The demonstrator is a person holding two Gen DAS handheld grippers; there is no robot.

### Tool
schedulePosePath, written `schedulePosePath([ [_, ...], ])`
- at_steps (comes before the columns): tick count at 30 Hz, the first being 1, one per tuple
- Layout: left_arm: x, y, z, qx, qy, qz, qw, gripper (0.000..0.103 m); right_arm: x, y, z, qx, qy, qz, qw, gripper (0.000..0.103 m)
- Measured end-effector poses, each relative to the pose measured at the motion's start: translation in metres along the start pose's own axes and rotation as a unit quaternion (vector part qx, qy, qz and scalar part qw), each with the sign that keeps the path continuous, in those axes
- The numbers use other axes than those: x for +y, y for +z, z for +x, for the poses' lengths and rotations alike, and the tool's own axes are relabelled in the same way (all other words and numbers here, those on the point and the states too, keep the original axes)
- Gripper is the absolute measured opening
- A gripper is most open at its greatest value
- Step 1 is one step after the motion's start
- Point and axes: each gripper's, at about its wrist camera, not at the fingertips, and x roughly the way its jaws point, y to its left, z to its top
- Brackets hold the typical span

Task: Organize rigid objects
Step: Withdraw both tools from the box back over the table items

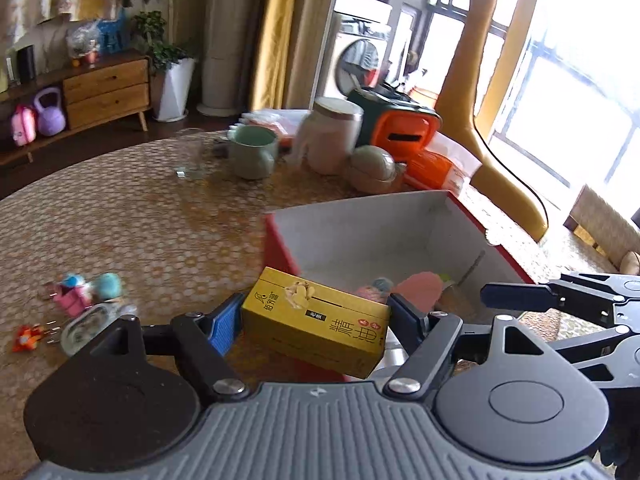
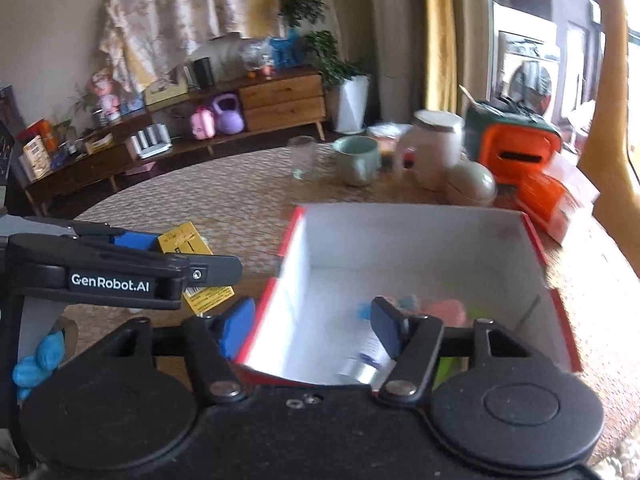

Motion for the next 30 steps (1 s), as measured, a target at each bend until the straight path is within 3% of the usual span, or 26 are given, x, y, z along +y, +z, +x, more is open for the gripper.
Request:
schedulePosePath([
  [7,0.05,-0.015,-0.037,-0.019,0.023,-0.028,0.9991,0.077,0.045,0.007,0.007,-0.004,0.026,-0.031,0.999,0.074],
  [10,0.07,-0.02,-0.051,-0.029,0.028,-0.044,0.9982,0.083,0.063,0.01,0.013,-0.004,0.036,-0.04,0.999,0.075],
  [24,0.171,-0.049,-0.083,-0.06,0.083,-0.103,0.9894,0.087,0.116,0.014,0.053,0.023,0.06,-0.065,0.996,0.075],
  [25,0.18,-0.051,-0.081,-0.061,0.092,-0.106,0.9883,0.089,0.119,0.013,0.058,0.028,0.059,-0.066,0.996,0.075],
  [27,0.194,-0.056,-0.079,-0.065,0.107,-0.116,0.9853,0.103,0.123,0.009,0.066,0.035,0.061,-0.072,0.995,0.075],
  [30,0.212,-0.061,-0.072,-0.074,0.121,-0.121,0.9825,0.103,0.131,0.006,0.081,0.047,0.062,-0.073,0.994,0.075],
])
